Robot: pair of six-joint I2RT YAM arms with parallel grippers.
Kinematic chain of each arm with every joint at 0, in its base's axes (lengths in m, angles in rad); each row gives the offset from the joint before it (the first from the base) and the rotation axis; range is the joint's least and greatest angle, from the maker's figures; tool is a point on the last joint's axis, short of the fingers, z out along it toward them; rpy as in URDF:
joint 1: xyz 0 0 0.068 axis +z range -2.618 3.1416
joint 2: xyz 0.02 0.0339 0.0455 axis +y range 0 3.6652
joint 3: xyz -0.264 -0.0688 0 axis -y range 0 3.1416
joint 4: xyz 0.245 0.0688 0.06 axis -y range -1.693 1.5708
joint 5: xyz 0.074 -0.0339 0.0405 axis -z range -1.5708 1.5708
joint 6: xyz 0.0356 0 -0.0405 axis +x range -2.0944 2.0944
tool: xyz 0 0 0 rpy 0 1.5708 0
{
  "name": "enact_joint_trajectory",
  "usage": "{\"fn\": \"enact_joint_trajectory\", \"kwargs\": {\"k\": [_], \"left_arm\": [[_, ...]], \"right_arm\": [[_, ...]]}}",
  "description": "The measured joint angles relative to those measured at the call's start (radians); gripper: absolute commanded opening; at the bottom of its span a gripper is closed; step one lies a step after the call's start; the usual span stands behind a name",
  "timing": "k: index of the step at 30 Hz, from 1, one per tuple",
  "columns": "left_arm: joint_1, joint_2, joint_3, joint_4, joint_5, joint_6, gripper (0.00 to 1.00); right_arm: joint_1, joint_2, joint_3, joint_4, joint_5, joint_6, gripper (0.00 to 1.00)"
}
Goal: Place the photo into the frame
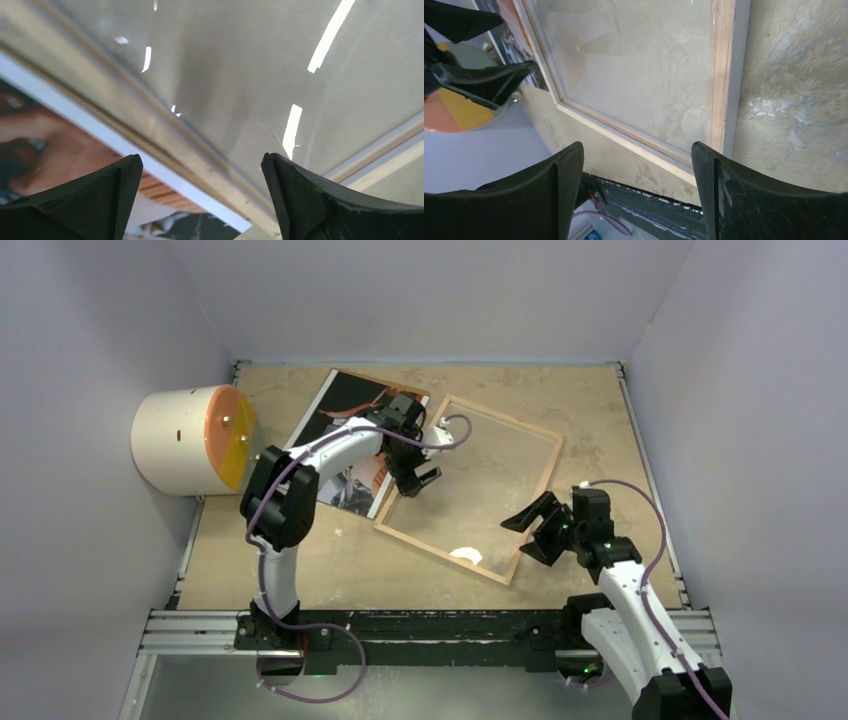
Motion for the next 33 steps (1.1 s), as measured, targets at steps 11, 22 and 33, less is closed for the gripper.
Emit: {"fn": "enact_joint_trajectory", "kwargs": {"k": [11, 22, 33], "left_arm": [[0.163, -0.003, -0.057, 0.116, -0.132, -0.003, 0.97], [0.137, -0.005, -0.121, 0.178, -0.138, -0.013, 0.96], [0.131, -0.018, -0.143, 0.202, -0.145, -0.012, 0.96]], "right_arm": [[0.001, 0.057, 0.040, -0.081, 0.058, -0.077, 0.79], [0.051, 0.099, 0.039, -0.080, 0.076, -0.082, 0.77], [0.152, 0.156, 0.034, -0.028, 0.095, -0.051, 0.77]]}}
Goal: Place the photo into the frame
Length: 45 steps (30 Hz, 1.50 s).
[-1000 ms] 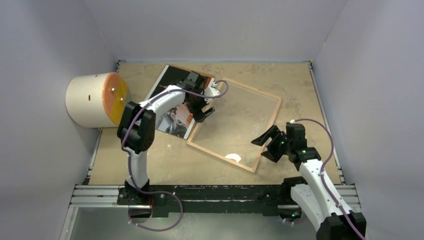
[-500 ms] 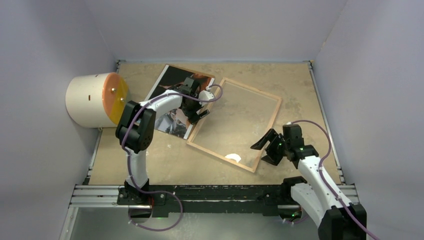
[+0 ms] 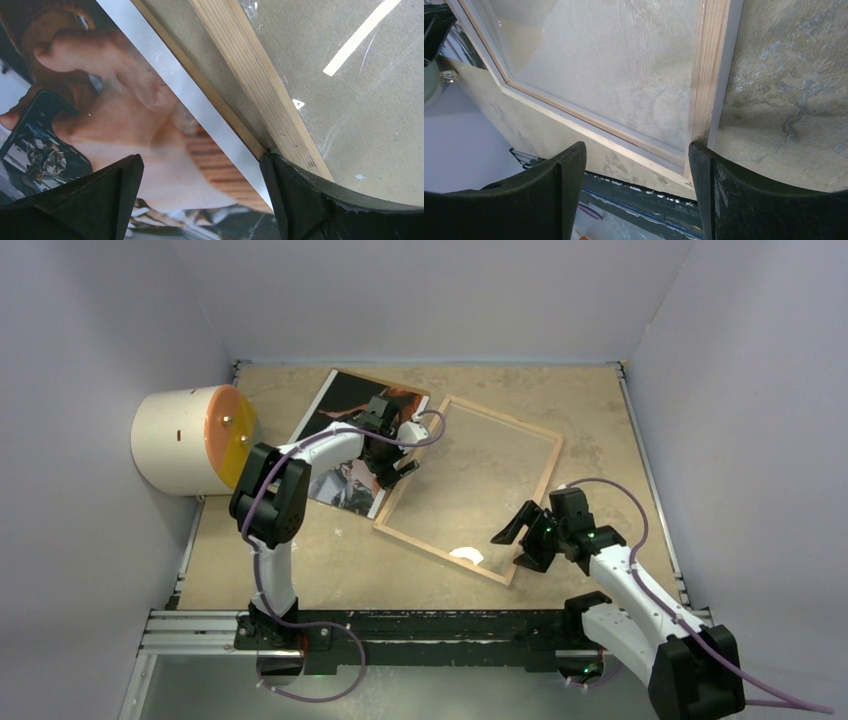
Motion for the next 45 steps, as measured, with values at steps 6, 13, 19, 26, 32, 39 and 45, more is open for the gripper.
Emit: {"fn": "enact_joint_trajectory", "kwargs": {"k": [6, 13, 19, 26, 32, 39, 45], "left_arm": [[0.000, -0.003, -0.005, 0.005, 0.000, 0.000, 0.96], [-0.008, -0.010, -0.016, 0.014, -0.007, 0.000, 0.96], [-0.030, -0.023, -0.040, 0.038, -0.029, 0.000, 0.96], [-0.080, -0.021, -0.058, 0.044, 0.003, -0.001, 0.96], [-0.080, -0.021, -0.058, 0.044, 0.006, 0.000, 0.97], [-0.058, -0.021, -0.044, 0.003, 0.014, -0.001, 0.98], [-0.045, 0.000, -0.002, -0.010, 0.016, -0.017, 0.97]], "right_arm": [[0.005, 0.009, -0.002, 0.013, 0.005, 0.005, 0.77], [0.010, 0.015, -0.001, 0.023, 0.003, 0.018, 0.78], [0.012, -0.008, -0.001, 0.058, -0.003, 0.060, 0.80], [0.017, -0.090, 0.003, 0.145, -0.043, 0.115, 0.80], [0.017, -0.097, 0.050, 0.084, -0.016, 0.105, 0.88], [-0.013, 0.040, 0.227, -0.023, 0.203, -0.009, 0.99], [-0.077, 0.159, 0.246, -0.024, 0.412, -0.084, 0.99]]}}
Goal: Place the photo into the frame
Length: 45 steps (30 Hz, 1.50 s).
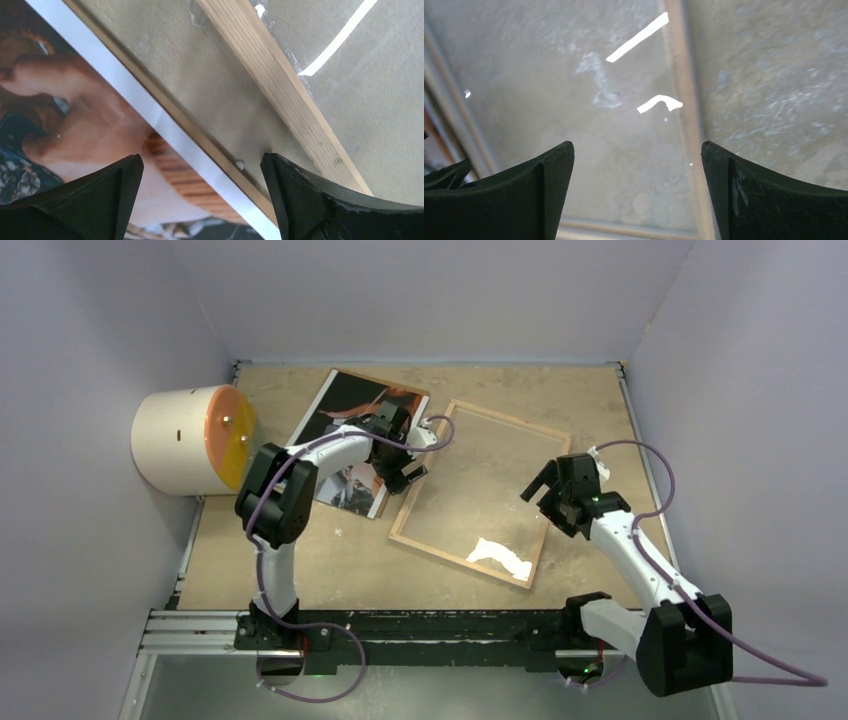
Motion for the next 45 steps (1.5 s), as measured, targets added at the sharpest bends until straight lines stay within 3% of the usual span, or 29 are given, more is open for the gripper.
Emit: {"fn": "enact_joint_trajectory", "kwargs": {"k": [8, 16, 21, 30, 36, 40, 43, 45], "left_arm": [[-0.006, 0.066, 0.066, 0.020, 0.016, -0.040, 0.97], [-0.039, 0.084, 0.085, 0.039, 0.014, -0.056, 0.97], [-0.045, 0.095, 0.100, 0.023, 0.013, -0.060, 0.97], [-0.037, 0.101, 0.119, 0.008, -0.061, -0.033, 0.97], [-0.022, 0.103, 0.125, 0.001, -0.122, -0.002, 0.97], [-0.022, 0.102, 0.126, -0.008, -0.153, 0.010, 0.97], [-0.022, 0.102, 0.126, -0.008, -0.148, 0.014, 0.97], [-0.033, 0.104, 0.127, 0.009, -0.066, -0.006, 0.97]], "right_arm": [[-0.005, 0.162, -0.006, 0.064, 0.151, -0.044, 0.99], [-0.005, 0.266, -0.045, 0.203, 0.119, -0.059, 0.98], [-0.032, 0.174, -0.125, 0.264, 0.029, -0.043, 0.96], [-0.065, -0.148, -0.250, 0.355, -0.105, 0.105, 0.92], [-0.084, -0.260, -0.341, 0.643, -0.149, 0.251, 0.90], [-0.090, -0.245, -0.410, 0.999, -0.172, 0.406, 0.88], [-0.085, -0.197, -0.412, 1.247, -0.285, 0.532, 0.88], [-0.045, -0.165, -0.404, 1.316, -0.402, 0.583, 0.89]]}}
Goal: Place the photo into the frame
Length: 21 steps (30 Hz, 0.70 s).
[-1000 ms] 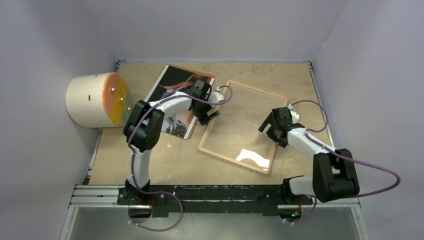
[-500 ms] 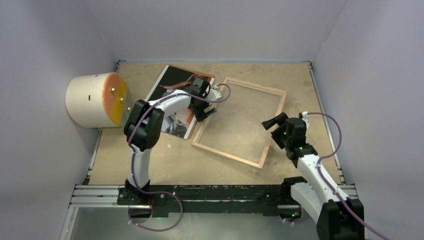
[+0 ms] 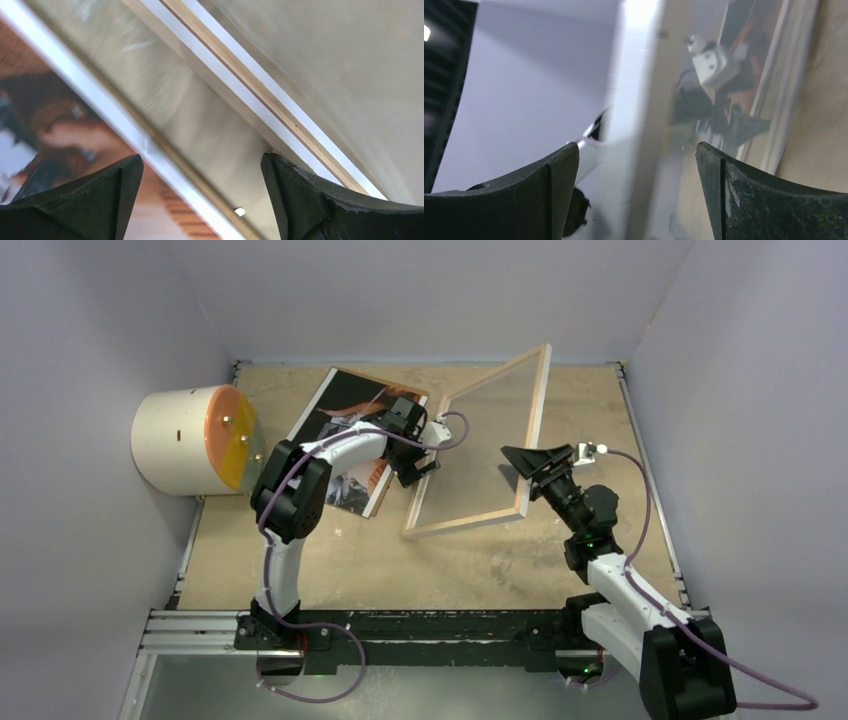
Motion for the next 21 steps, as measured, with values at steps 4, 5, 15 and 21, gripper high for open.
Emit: {"fn": "enact_joint_trajectory", "kwargs": {"k": [4, 5, 15, 21], "left_arm": [[-0.045, 0.006, 0.000, 0.013, 0.083, -0.015, 0.97], [-0.049, 0.007, -0.001, 0.015, 0.098, -0.019, 0.97], [-0.034, 0.010, -0.009, 0.014, 0.176, -0.047, 1.00], [0.020, -0.019, 0.000, -0.094, 0.180, -0.025, 1.00]], "right_arm": [[0.035, 0.040, 0.021, -0.008, -0.155, 0.042, 0.90], [0.036, 0.039, 0.031, -0.013, -0.174, 0.045, 0.90], [0.036, 0.016, 0.226, -0.309, -0.236, -0.098, 0.90], [0.036, 0.029, 0.309, -0.386, -0.247, -0.150, 0.88]]}}
